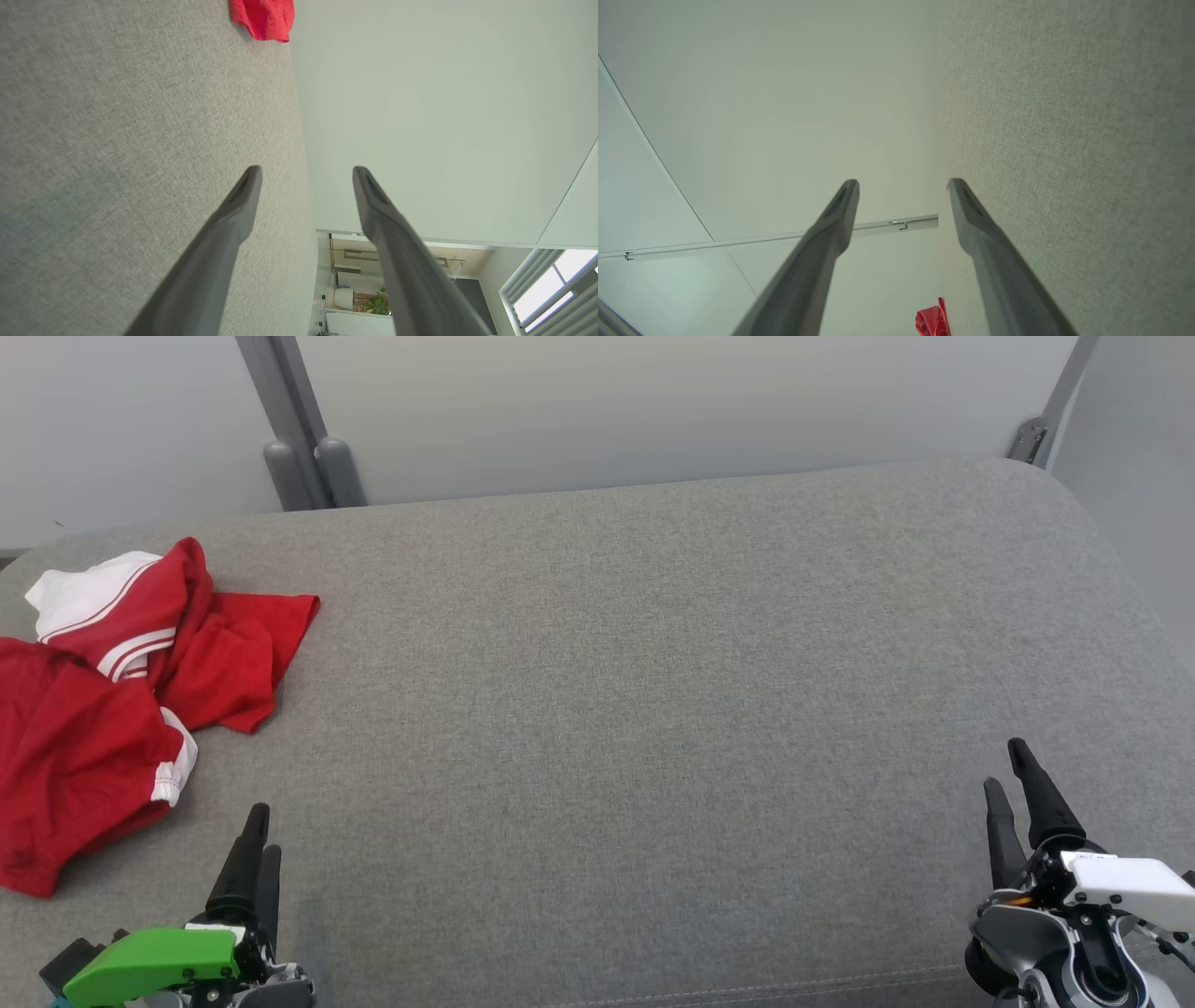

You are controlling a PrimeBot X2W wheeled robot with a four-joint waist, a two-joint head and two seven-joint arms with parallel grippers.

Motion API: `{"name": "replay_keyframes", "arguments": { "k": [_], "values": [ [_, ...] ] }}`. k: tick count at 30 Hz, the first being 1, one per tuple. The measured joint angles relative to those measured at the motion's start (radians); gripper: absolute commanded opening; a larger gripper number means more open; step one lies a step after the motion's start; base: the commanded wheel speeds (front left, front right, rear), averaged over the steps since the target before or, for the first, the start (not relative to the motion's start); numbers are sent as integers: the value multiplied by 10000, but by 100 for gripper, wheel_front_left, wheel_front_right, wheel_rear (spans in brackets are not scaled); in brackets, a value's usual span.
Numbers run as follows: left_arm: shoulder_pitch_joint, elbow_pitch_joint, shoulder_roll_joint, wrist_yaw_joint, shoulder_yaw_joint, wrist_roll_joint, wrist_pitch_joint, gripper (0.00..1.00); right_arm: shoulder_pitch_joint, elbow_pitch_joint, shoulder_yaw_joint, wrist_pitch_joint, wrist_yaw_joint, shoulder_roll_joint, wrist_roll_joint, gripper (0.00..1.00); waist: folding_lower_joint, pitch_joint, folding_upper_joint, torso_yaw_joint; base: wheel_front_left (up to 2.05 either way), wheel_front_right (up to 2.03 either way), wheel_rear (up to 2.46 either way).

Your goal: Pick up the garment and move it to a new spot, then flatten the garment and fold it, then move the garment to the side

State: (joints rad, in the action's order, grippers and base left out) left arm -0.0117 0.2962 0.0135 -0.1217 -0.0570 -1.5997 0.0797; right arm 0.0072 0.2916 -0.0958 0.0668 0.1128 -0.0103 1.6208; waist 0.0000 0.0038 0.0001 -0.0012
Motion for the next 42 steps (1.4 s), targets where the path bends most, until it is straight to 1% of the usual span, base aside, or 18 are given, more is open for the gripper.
{"name": "replay_keyframes", "arguments": {
  "k": [7, 9, 15, 22, 29, 32, 35, 38, 42],
  "values": [
    [-34, -311, 50, 0, 199, 278, -286, 100, -32, -286, 217, -221, 2, -12, -130, 100, 0, 10, 0, -11, 0, 0, 0],
    [-45, -458, 81, 0, 286, 594, -420, 100, -41, -426, 332, -324, 2, -42, -343, 100, 0, 12, 0, -13, 0, 0, 0],
    [-70, -602, 255, 0, 522, 974, -639, 100, -180, -677, 577, -575, 2, -355, -1116, 100, 0, 16, 0, -15, 0, 0, 0],
    [-82, -686, 658, 0, 713, 2130, -947, 100, -198, -905, 1108, -811, 4, -627, -2105, 100, 0, 22, 0, -5, 0, 0, 0],
    [-85, -725, 750, 0, 957, 3223, -1170, 100, -213, -972, 1609, -1020, 4, -880, -3158, 100, 0, 23, 0, 11, 0, 0, 0],
    [-88, -744, 832, 10, 1014, 3532, -1221, 100, -247, -974, 1728, -1108, 6, -949, -3534, 100, 0, 24, 0, 13, 0, 0, 0],
    [-99, -786, 959, 100, 1097, 4059, -1352, 100, -292, -976, 1875, -1208, 8, -1032, -4017, 100, 1, 25, 0, 14, 0, 0, 0],
    [-137, -861, 961, 259, 1081, 4619, -1438, 100, -314, -972, 2046, -1310, -2, -1112, -4537, 100, 0, 26, 0, 12, 0, 0, 0],
    [-293, -1039, 968, 351, 1072, 5313, -1557, 100, -428, -970, 2299, -1432, -142, -1273, -5375, 100, 0, 32, 0, 8, 0, 0, 0]
  ]
}}
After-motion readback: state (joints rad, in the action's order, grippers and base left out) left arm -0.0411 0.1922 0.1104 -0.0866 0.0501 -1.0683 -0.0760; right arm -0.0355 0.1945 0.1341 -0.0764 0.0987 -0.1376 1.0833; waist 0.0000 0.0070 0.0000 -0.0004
